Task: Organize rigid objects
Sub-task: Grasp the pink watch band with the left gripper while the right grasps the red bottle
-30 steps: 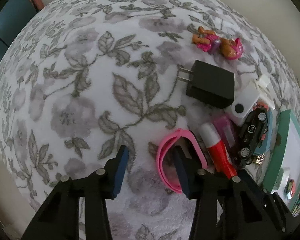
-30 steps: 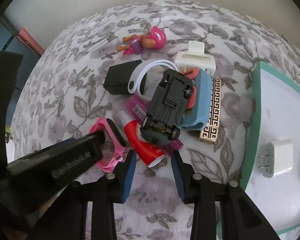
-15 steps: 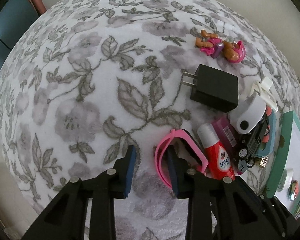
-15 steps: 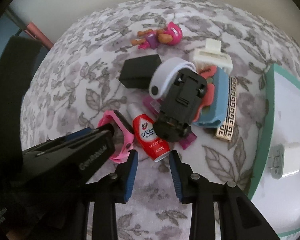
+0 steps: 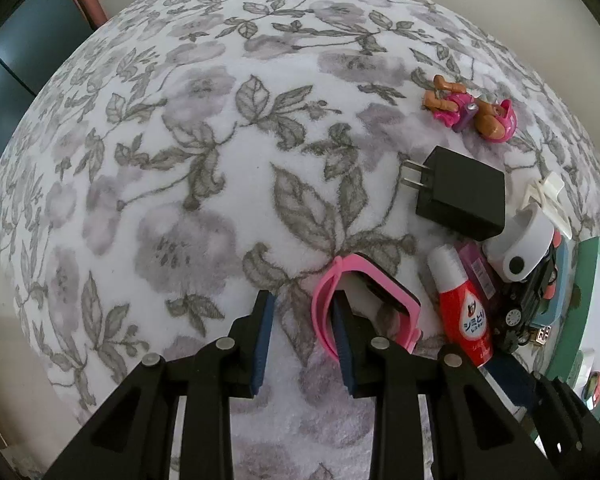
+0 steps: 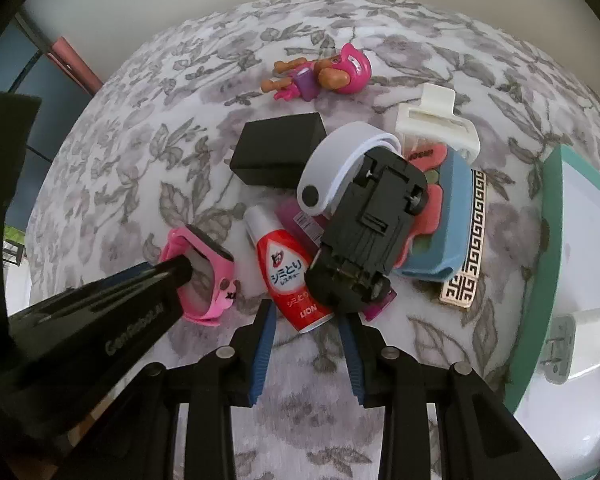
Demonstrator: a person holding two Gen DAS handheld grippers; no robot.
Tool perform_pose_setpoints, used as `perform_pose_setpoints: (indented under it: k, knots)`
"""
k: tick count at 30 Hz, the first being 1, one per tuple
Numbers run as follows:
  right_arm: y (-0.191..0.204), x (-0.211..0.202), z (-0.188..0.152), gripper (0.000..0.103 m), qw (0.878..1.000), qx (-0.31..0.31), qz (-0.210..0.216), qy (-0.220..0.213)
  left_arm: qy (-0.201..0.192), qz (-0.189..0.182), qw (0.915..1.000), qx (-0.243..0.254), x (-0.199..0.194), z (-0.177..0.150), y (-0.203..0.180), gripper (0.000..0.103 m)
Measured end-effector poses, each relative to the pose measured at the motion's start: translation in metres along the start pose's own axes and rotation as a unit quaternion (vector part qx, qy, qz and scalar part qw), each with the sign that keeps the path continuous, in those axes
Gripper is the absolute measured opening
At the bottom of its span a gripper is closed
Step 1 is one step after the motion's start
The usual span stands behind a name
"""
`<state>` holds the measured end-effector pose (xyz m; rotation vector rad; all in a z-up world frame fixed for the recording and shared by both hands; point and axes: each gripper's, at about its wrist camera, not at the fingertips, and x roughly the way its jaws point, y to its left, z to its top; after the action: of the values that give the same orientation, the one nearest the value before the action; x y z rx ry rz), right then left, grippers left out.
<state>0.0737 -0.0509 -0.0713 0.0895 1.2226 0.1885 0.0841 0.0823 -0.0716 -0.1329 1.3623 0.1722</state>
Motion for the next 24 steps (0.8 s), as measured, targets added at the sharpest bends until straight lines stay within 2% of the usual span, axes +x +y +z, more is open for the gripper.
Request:
perform_pose_setpoints:
  k: [11, 14, 19, 24]
  knots:
    - [0.005, 0.006, 0.011, 0.037, 1.0, -0.002, -0.001, -0.008, -0.006, 0.013, 0.9997, -0.019, 0.004, 0.01, 0.031, 0.031]
    - [0.006, 0.006, 0.01, 0.039, 1.0, -0.001, 0.011, -0.009, -0.007, 0.013, 0.9997, -0.021, 0.004, 0.012, 0.034, 0.031]
    - [0.019, 0.003, 0.008, 0.039, 0.998, -0.02, 0.055, -0.004, -0.007, 0.014, 0.9995, -0.029, 0.002, 0.011, 0.033, 0.032]
    - [0.019, 0.003, 0.009, 0.039, 0.999, -0.023, 0.033, -0.015, -0.01, 0.018, 0.9992, -0.035, 0.004, 0.008, 0.04, 0.032]
